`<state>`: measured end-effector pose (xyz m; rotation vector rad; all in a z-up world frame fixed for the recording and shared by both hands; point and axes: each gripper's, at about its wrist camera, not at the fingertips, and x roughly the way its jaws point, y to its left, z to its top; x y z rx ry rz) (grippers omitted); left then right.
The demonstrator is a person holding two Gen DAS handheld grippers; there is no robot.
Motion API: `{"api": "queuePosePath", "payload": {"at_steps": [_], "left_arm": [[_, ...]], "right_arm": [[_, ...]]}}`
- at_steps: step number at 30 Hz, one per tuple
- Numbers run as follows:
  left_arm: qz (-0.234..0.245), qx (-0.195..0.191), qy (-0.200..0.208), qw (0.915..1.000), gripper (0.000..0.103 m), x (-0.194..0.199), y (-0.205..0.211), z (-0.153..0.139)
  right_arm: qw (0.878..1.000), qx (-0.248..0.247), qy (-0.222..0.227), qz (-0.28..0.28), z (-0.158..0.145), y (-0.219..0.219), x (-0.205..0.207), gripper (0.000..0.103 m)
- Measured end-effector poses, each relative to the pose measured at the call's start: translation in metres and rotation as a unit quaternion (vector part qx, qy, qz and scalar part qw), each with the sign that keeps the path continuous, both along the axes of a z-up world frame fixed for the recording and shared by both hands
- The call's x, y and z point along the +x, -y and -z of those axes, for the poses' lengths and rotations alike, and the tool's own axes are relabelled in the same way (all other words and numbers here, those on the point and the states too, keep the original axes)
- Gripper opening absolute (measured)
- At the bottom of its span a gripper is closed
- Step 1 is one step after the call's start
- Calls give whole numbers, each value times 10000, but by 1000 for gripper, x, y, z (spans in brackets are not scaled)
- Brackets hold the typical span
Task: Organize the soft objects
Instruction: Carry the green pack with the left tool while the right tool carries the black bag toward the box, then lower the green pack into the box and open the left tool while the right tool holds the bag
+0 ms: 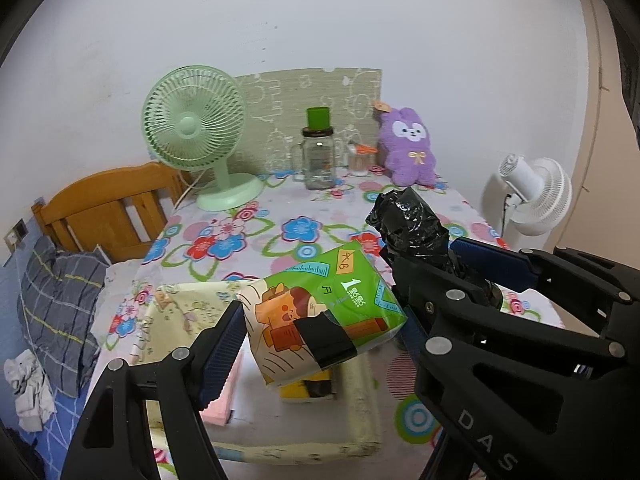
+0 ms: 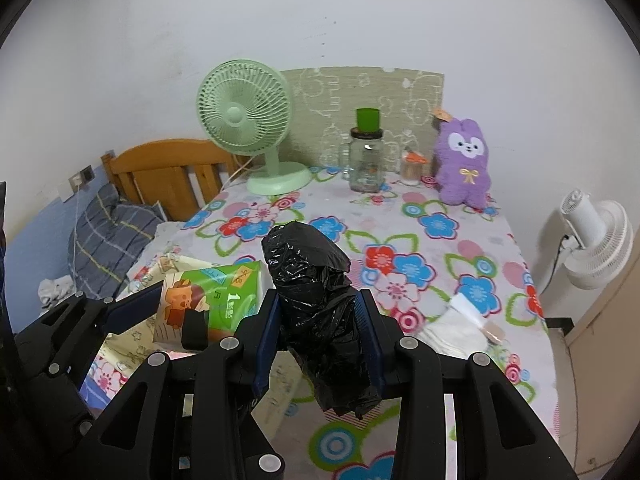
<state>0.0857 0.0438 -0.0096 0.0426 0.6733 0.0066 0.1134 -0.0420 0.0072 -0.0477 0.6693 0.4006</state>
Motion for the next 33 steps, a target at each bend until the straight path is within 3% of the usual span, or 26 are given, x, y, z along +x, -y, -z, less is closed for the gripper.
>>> {"api": "queuePosePath", "payload": {"at_steps": [24, 33], "left_arm": [[-507, 79, -215, 9985, 80, 11, -70, 25], [-625, 15, -536, 9966, 81, 18, -87, 46]], "right_arm": [[9979, -5, -359, -547, 24, -73, 19, 41], [9954, -131, -610, -727, 45, -94, 26, 41]]}}
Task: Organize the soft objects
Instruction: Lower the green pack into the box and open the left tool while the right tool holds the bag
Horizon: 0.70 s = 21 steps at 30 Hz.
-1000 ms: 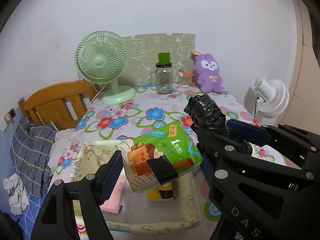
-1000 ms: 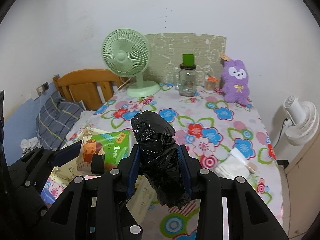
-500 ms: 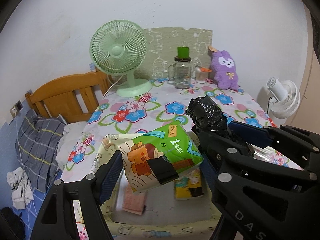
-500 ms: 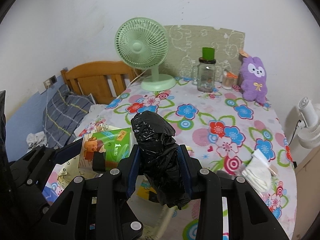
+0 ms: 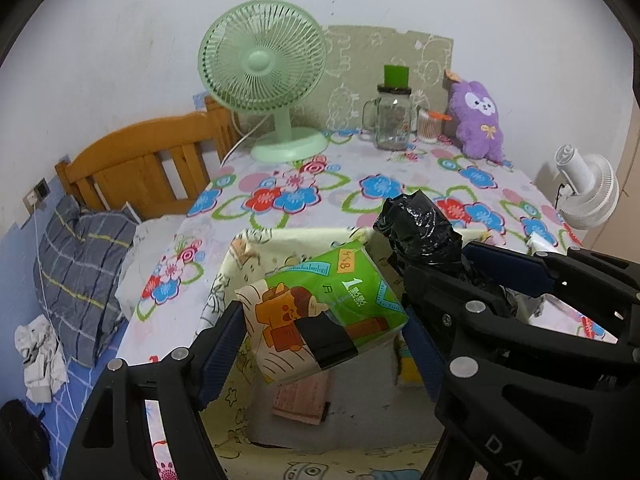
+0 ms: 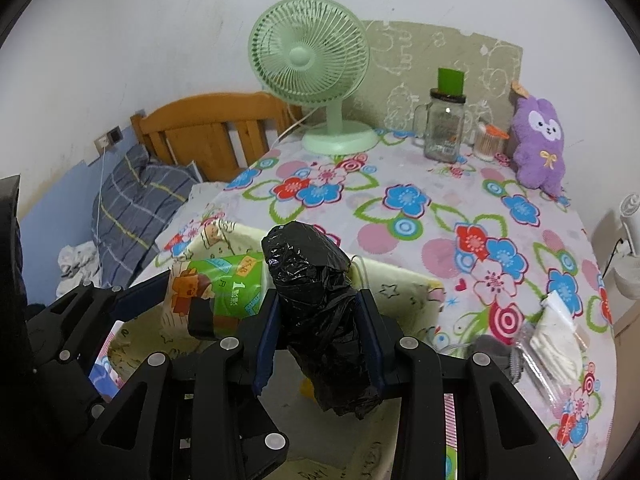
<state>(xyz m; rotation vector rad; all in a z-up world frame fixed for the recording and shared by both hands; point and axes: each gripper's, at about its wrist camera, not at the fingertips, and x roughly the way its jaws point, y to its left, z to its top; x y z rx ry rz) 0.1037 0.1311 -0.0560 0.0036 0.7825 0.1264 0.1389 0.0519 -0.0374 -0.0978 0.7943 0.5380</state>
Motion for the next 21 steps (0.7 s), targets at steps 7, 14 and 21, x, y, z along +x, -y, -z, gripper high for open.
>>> {"api": "queuePosePath", "payload": {"at_steps": [7, 14, 21], "left_arm": [[-12, -117, -252, 9996, 82, 4, -10, 12], [183, -298, -460, 9983, 88, 1, -13, 16], [218, -397, -466, 9979, 90, 2, -13, 15]], "right_arm": [[9998, -131, -105, -138, 11, -11, 5, 41], [9985, -312, -194, -404, 20, -25, 13, 41], [9970, -325, -303, -634, 19, -32, 17, 45]]}}
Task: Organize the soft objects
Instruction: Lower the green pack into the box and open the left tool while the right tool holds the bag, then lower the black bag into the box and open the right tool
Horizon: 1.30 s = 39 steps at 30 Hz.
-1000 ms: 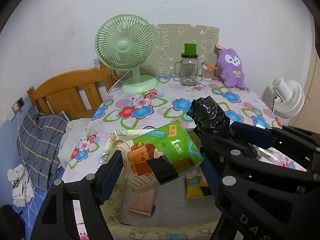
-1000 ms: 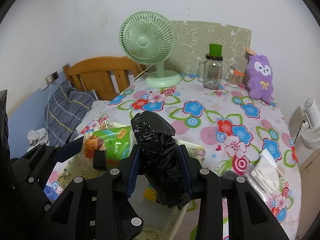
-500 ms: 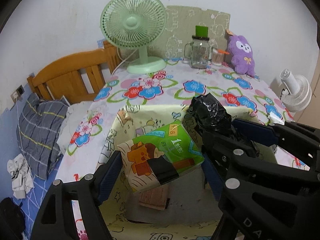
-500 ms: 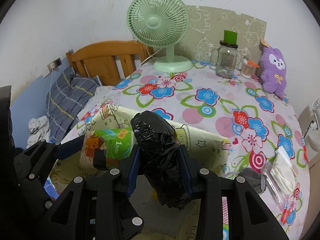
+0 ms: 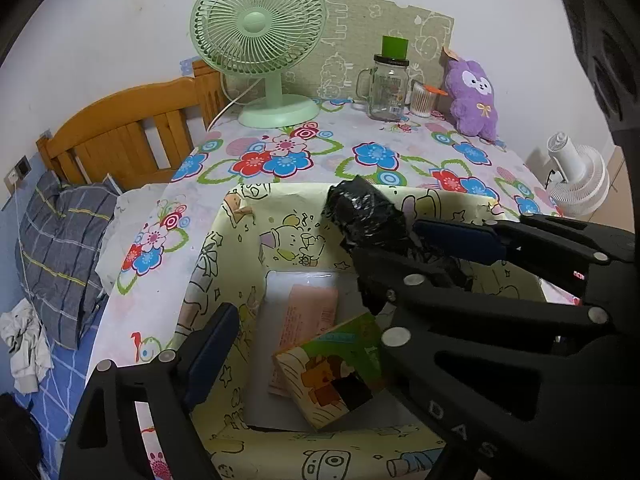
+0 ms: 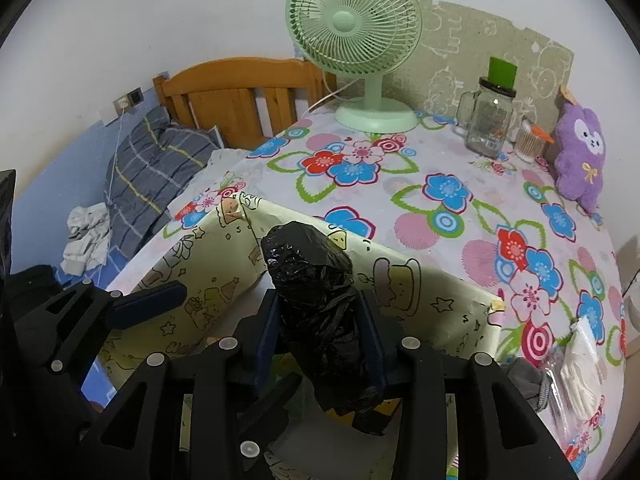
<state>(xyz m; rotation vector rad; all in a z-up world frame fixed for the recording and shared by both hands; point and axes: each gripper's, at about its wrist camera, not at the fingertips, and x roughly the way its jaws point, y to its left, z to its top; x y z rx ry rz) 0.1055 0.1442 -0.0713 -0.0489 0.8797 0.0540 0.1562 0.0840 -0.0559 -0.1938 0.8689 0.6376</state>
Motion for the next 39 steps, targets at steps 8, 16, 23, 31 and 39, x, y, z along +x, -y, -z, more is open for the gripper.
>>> {"api": "queuePosePath", "payload": {"at_steps": [8, 16, 23, 31, 39], "left_arm": [[-49, 40, 21, 10000, 90, 1, 1, 0], [-48, 110, 53, 9999, 92, 1, 5, -1], [-47, 128, 115, 9998, 96, -3, 13, -9], [-1, 292, 279, 9992, 98, -11, 30, -20], [1, 366, 437, 9984, 98, -18, 44, -30]], "right_arm": [[9999, -134, -32, 27, 0, 0, 1, 75], [9997, -186, 37, 151, -3, 6, 1, 76], [9991, -131, 323, 238, -15, 19, -7, 76], [9982, -45, 422, 426, -25, 39, -15, 81], [9971, 105, 504, 552, -34, 57, -25, 83]]}}
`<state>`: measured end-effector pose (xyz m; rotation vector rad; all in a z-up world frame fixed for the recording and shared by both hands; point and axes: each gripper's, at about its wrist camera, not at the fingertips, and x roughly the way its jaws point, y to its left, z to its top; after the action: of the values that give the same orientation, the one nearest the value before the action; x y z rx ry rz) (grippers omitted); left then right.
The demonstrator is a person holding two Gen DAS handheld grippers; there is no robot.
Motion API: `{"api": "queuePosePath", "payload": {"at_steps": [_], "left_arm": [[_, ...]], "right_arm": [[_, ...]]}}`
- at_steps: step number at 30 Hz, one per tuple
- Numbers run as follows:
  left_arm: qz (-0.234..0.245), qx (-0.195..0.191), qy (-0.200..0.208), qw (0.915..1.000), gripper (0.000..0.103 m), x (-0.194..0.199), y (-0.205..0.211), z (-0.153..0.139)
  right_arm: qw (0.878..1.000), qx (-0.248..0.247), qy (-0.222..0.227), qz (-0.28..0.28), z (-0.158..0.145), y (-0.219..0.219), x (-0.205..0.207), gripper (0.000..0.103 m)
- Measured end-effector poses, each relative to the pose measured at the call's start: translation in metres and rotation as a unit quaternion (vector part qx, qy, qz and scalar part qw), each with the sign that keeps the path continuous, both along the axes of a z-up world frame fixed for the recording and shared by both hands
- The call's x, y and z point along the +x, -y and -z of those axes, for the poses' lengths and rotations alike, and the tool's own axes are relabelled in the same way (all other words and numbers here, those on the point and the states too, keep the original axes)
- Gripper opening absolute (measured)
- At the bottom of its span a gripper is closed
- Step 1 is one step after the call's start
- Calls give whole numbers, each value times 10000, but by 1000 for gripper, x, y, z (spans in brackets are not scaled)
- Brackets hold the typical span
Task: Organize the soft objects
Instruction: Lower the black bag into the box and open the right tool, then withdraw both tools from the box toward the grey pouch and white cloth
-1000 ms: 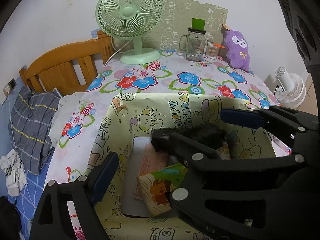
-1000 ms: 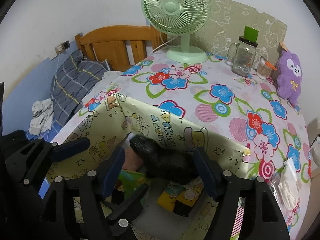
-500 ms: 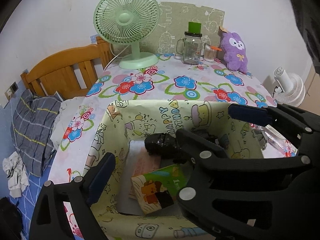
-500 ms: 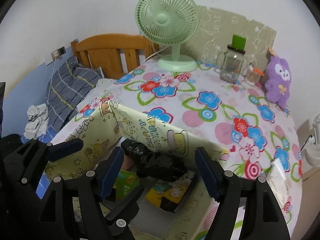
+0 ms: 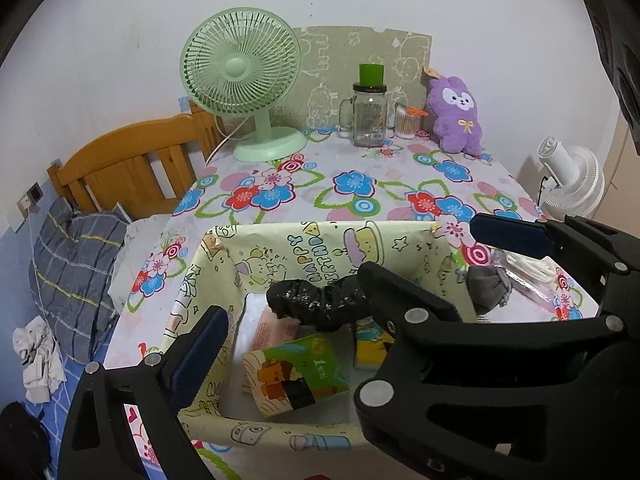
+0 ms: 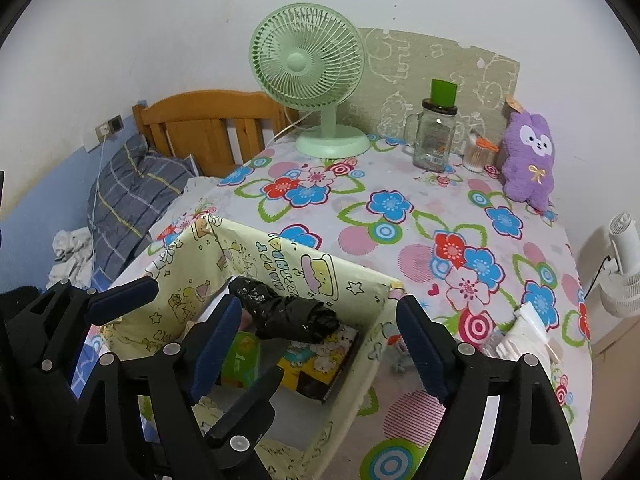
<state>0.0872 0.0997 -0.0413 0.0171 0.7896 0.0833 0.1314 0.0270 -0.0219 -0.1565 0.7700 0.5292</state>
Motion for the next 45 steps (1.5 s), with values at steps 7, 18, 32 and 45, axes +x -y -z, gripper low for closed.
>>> {"api": "queuePosePath", "payload": {"at_steps": [7, 18, 32, 45], "left_arm": [[26, 100, 88, 9999, 98, -7, 10, -6], [33, 189, 272, 9994, 100, -21, 23, -15], [57, 129, 515, 9986, 103, -33, 45, -22], [216, 69, 739, 9970, 103, -39, 69, -24]], "right_arm": [[9999, 129, 54, 71, -5, 13, -8, 84], [9991, 296, 193, 226, -13, 33, -22, 89], [9962, 504, 361, 614, -19, 71, -39, 94], [9920, 509, 552, 1017, -19, 112, -50, 94]]}}
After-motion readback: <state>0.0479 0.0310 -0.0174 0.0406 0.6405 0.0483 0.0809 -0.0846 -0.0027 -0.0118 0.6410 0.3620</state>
